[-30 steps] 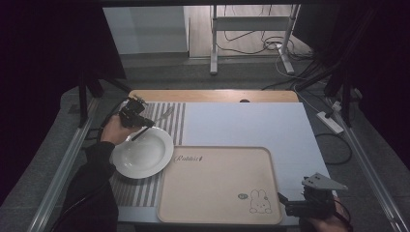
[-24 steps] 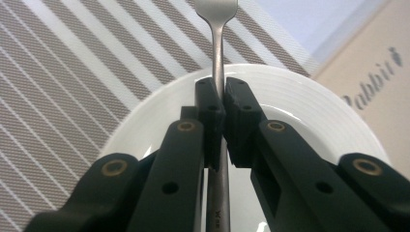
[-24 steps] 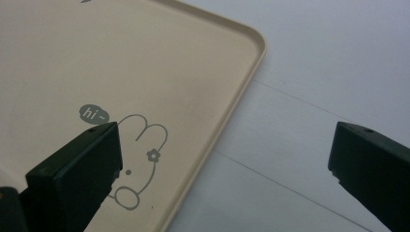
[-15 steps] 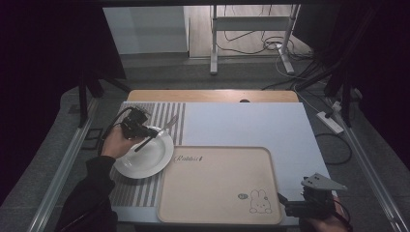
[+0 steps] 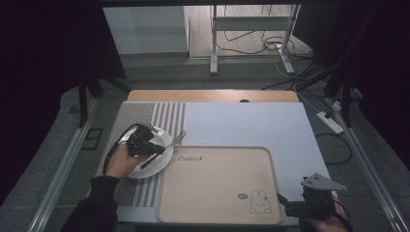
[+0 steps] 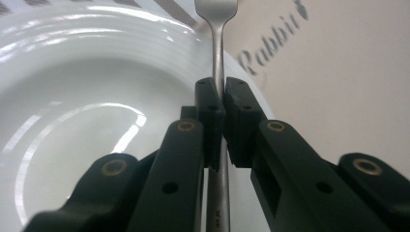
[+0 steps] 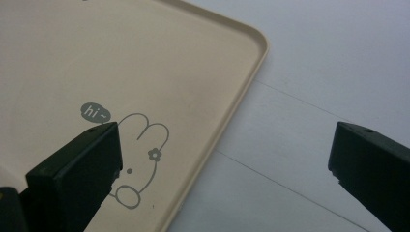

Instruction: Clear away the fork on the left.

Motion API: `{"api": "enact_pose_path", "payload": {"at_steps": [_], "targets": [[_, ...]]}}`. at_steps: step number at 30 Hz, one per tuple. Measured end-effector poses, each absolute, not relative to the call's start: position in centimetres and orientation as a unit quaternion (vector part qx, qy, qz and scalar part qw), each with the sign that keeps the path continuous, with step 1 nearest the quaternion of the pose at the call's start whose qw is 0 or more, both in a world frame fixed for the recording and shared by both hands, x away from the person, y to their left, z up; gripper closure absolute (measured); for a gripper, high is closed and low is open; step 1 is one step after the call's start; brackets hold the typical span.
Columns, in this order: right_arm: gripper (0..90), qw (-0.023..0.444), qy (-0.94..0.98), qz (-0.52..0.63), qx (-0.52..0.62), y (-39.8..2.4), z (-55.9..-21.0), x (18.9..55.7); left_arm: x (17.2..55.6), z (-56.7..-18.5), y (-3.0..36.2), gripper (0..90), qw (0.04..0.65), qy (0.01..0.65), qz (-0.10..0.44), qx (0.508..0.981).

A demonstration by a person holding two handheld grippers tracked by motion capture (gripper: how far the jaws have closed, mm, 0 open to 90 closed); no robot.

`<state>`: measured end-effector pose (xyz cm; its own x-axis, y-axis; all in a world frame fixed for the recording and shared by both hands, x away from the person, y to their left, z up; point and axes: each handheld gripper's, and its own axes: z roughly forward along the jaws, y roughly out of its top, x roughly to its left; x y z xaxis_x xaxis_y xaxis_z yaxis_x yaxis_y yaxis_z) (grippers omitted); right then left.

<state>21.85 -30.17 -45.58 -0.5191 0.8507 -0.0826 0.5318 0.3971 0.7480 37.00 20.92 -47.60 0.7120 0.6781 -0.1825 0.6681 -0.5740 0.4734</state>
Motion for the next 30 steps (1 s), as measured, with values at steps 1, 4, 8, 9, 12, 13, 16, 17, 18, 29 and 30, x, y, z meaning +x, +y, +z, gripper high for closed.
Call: {"api": "enact_pose_path", "payload": {"at_steps": [1,4,8,9,12,13,16,17,18,29,30], "targets": [[0.0,0.233,0.802,0.341,0.431,-30.2,-45.6,21.9,36.7,-47.7,20.8,85.3,0.262,0.381,0.009,0.887],[0.0,0.233,0.803,0.341,0.430,-30.2,-45.6,21.8,35.4,-48.0,20.2,85.3,0.261,0.382,0.003,0.886],[0.0,0.233,0.803,0.341,0.429,-30.2,-45.6,21.8,34.5,-48.1,19.6,85.3,0.254,0.377,0.005,0.891],[0.0,0.232,0.804,0.342,0.429,-30.2,-45.5,21.8,33.9,-48.0,19.2,85.3,0.252,0.379,0.009,0.890],[0.0,0.232,0.804,0.342,0.428,-30.1,-45.6,21.8,33.1,-47.8,18.7,85.3,0.264,0.384,0.006,0.885],[0.0,0.233,0.804,0.342,0.428,-30.1,-45.6,21.8,32.9,-47.7,18.5,85.3,0.262,0.383,0.008,0.886],[0.0,0.233,0.804,0.342,0.427,-30.1,-45.5,21.8,32.2,-47.6,17.8,85.3,0.263,0.381,0.008,0.886],[0.0,0.232,0.804,0.342,0.427,-30.1,-45.6,21.8,32.0,-47.7,17.5,85.4,0.265,0.383,0.003,0.885],[0.0,0.232,0.804,0.342,0.426,-30.1,-45.5,21.8,31.8,-47.7,17.3,85.3,0.263,0.382,0.004,0.886],[0.0,0.231,0.805,0.345,0.423,-30.2,-45.5,21.7,29.6,-48.8,13.6,85.3,0.249,0.383,-0.006,0.890],[0.0,0.231,0.805,0.346,0.423,-30.1,-45.5,21.7,29.5,-48.9,13.4,85.3,0.250,0.385,-0.009,0.888]]}}
